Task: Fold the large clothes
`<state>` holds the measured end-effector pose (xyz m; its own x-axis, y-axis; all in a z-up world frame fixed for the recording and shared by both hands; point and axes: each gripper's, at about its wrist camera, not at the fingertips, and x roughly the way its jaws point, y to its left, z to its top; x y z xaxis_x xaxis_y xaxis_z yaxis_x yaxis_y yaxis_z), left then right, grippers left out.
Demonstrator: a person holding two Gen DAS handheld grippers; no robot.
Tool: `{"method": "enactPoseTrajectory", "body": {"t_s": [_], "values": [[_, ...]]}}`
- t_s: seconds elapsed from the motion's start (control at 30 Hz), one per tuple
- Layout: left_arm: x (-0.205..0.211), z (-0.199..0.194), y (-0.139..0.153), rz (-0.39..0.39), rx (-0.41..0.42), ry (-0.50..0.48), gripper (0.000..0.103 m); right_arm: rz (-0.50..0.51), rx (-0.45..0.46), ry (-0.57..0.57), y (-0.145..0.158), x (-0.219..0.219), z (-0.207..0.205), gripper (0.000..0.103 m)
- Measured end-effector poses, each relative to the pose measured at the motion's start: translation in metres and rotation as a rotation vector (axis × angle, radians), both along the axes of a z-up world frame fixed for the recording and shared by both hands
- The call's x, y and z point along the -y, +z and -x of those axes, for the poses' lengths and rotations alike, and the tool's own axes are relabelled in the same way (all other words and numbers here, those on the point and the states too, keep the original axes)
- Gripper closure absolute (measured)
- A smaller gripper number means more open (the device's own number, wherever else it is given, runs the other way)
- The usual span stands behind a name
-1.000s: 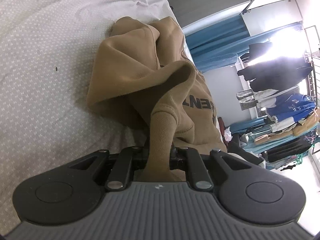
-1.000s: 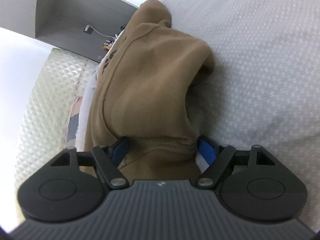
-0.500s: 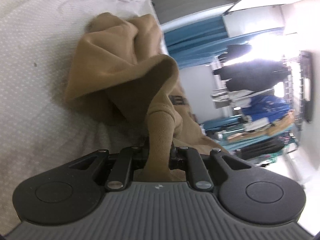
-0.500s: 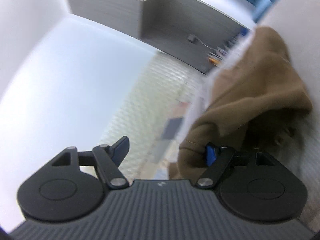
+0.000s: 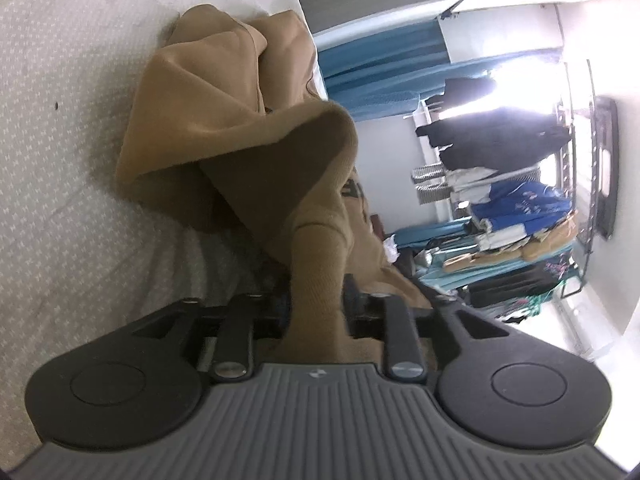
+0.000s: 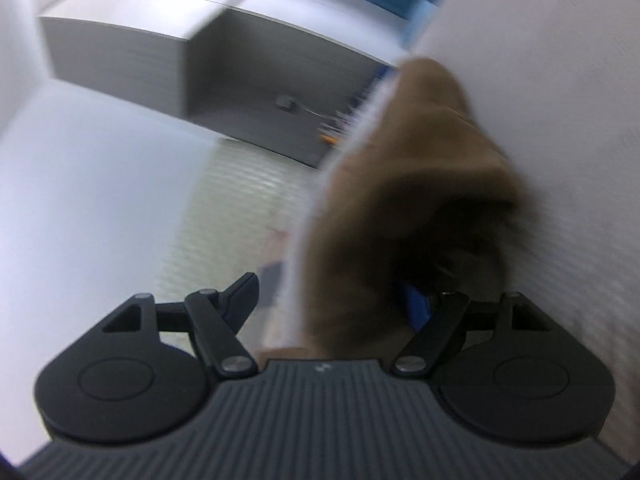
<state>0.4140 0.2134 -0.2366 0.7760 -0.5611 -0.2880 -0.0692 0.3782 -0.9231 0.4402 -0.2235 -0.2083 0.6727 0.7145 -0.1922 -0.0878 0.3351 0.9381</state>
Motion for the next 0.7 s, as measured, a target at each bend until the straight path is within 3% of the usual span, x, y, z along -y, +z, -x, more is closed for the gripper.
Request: {"method": "enactPoseTrajectory", "body": {"t_s": [0.03,0.1,0.13,0.23,0.33,0.4,0.47,0.53,0.6,0.7], "values": [[-0.002,0.0,0.0,0.007,0.008,0.006,0.052,0.008,-0.028,0.0,-0.007,-0.001,-0.001,0.026],[-0.004,0.0,0.001,0.003,0.033,0.008,0.052,0.011,-0.057,0.0,-0.013,-0.003,-0.005,0.028],[-0.004,-0.001,0.003,-0.003,0.043,0.001,0.052,0.006,-0.05,0.008,-0.013,-0.005,-0.008,0.035],[0.001,-0.011,0.006,-0.071,0.054,-0.015,0.052,0.057,0.06,0.041,0.005,-0.016,-0.011,0.052],[0.007,-0.027,0.006,-0.112,0.049,-0.047,0.053,0.093,0.164,0.104,0.022,-0.025,-0.006,0.052],[0.011,-0.035,0.006,-0.148,0.043,-0.062,0.062,0.169,0.151,0.115,0.024,-0.032,-0.008,0.053],[0.014,-0.04,0.008,-0.202,0.032,-0.048,0.079,0.191,0.115,0.105,0.017,-0.033,-0.015,0.067],[0.016,-0.039,0.011,-0.221,0.053,-0.042,0.084,0.206,0.099,0.095,0.012,-0.033,-0.016,0.073],[0.019,-0.03,0.025,-0.256,0.108,-0.036,0.087,0.257,0.16,0.082,0.024,-0.037,-0.007,0.08],[0.02,-0.002,0.054,-0.246,0.211,-0.013,0.089,0.234,0.257,0.042,0.041,-0.045,0.0,0.084]]}}
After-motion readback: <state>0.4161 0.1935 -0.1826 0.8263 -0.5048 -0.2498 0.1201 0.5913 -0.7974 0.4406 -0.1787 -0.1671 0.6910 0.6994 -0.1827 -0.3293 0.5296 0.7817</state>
